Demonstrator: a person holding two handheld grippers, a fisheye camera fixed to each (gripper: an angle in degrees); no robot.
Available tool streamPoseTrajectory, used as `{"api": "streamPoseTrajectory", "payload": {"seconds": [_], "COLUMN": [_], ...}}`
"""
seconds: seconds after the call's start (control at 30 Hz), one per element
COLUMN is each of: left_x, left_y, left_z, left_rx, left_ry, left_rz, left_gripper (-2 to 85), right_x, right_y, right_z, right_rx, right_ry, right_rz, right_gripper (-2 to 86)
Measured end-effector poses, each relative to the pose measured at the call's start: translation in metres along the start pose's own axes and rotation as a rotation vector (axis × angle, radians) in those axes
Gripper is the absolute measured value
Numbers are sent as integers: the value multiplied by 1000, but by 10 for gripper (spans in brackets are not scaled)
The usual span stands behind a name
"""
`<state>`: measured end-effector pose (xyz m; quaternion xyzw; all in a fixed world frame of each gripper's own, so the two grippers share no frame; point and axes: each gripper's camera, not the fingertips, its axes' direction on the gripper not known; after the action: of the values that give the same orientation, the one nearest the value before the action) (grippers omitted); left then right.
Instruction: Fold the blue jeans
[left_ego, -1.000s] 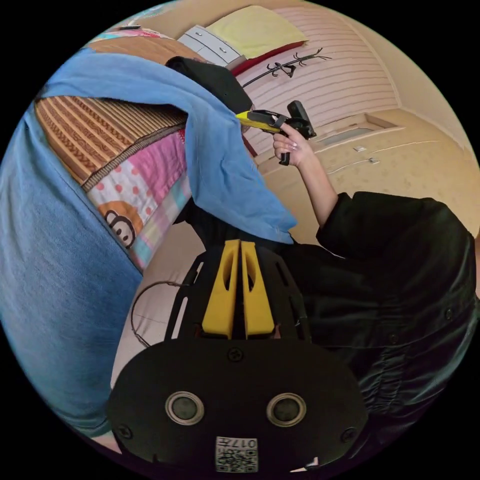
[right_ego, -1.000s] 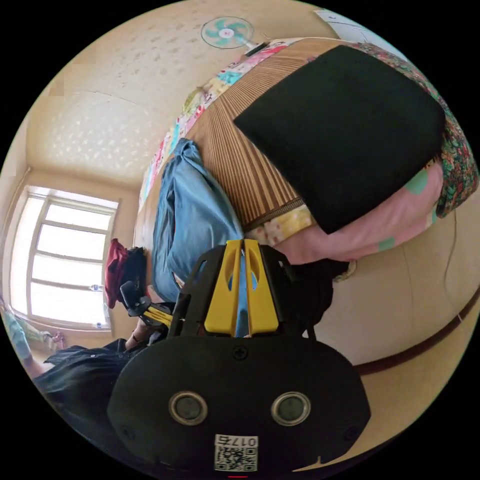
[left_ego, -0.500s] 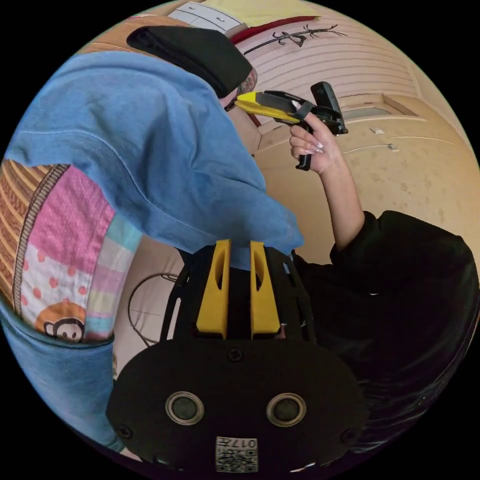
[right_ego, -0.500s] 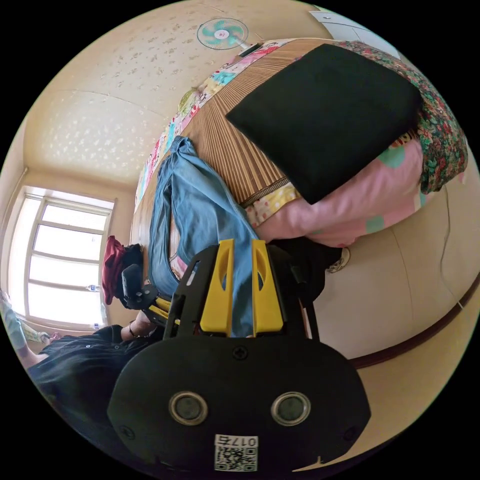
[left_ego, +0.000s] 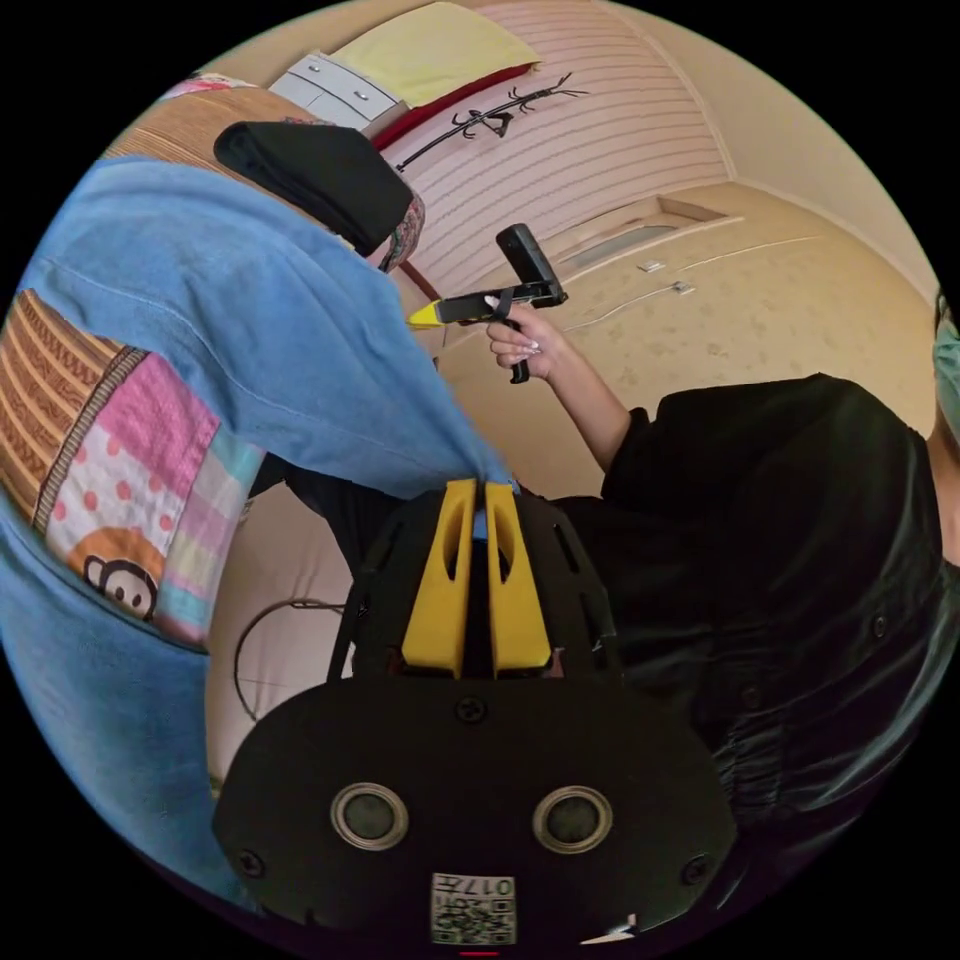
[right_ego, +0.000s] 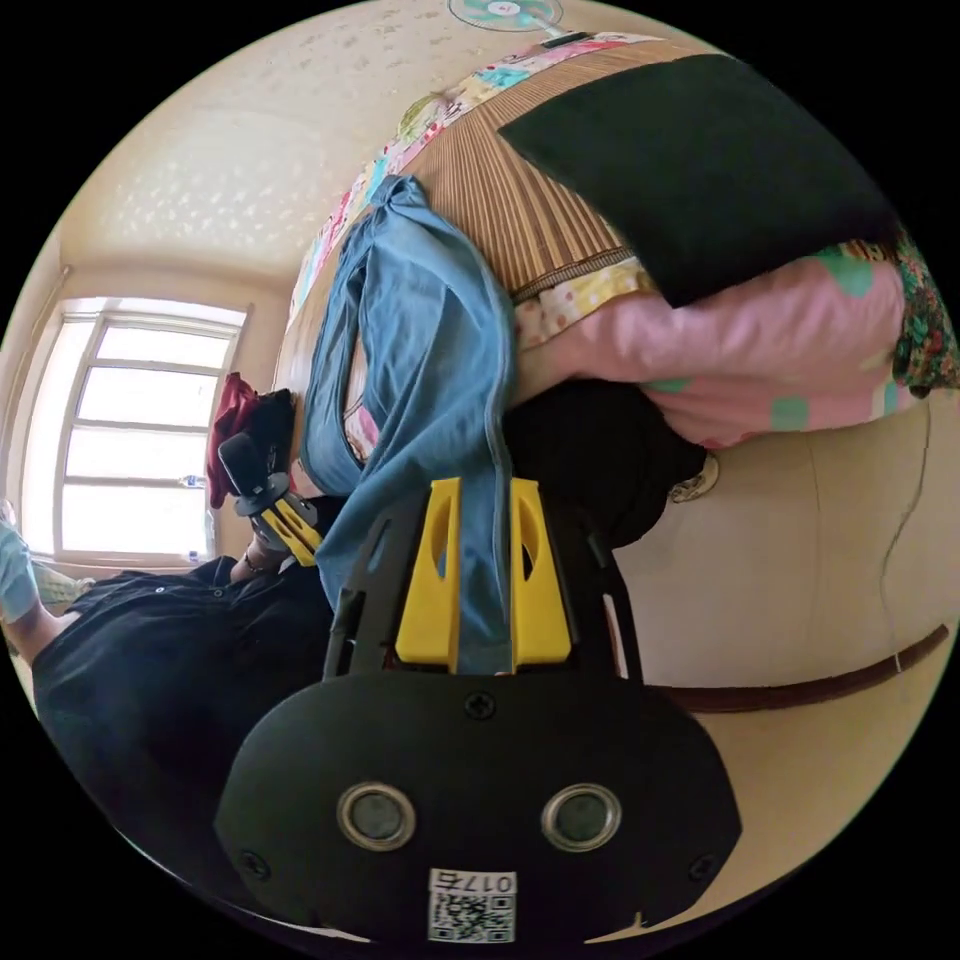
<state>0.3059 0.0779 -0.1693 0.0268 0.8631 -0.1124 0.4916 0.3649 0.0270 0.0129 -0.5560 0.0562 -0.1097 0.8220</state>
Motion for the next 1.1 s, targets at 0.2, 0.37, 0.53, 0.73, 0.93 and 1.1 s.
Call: {"api": "streamPoseTrajectory", "payload": {"seconds": [0.2,0.37,0.53,0.73,0.93,1.1], "left_x": [-11,-1,10,108,81,54], "left_y": [18,13,7,27,43,69], "left_z": [-6,-21,-41,-103,-75,-55], "left_rx": [43,46,84,307,77,-81], "left_ry": [77,76,85,180,-5,-84], "left_rz": [-68,-39,-47,419,181,9], "left_gripper": [-4,-3,-2,-3,-3,0], "right_x": [-23,-24,-24,-38,7,-1], "right_y": [15,31,40,107,101,114], "right_z": [11,19,-30,-139,-49,-17], "right_rx": [-123,-271,-141,400,-86,-170], "right_ry": [42,23,-176,-500,-371,-385], "right_rz": [-77,-119,-192,-607,-282,-342], "right_gripper": [73,37,22,16,14,14]}}
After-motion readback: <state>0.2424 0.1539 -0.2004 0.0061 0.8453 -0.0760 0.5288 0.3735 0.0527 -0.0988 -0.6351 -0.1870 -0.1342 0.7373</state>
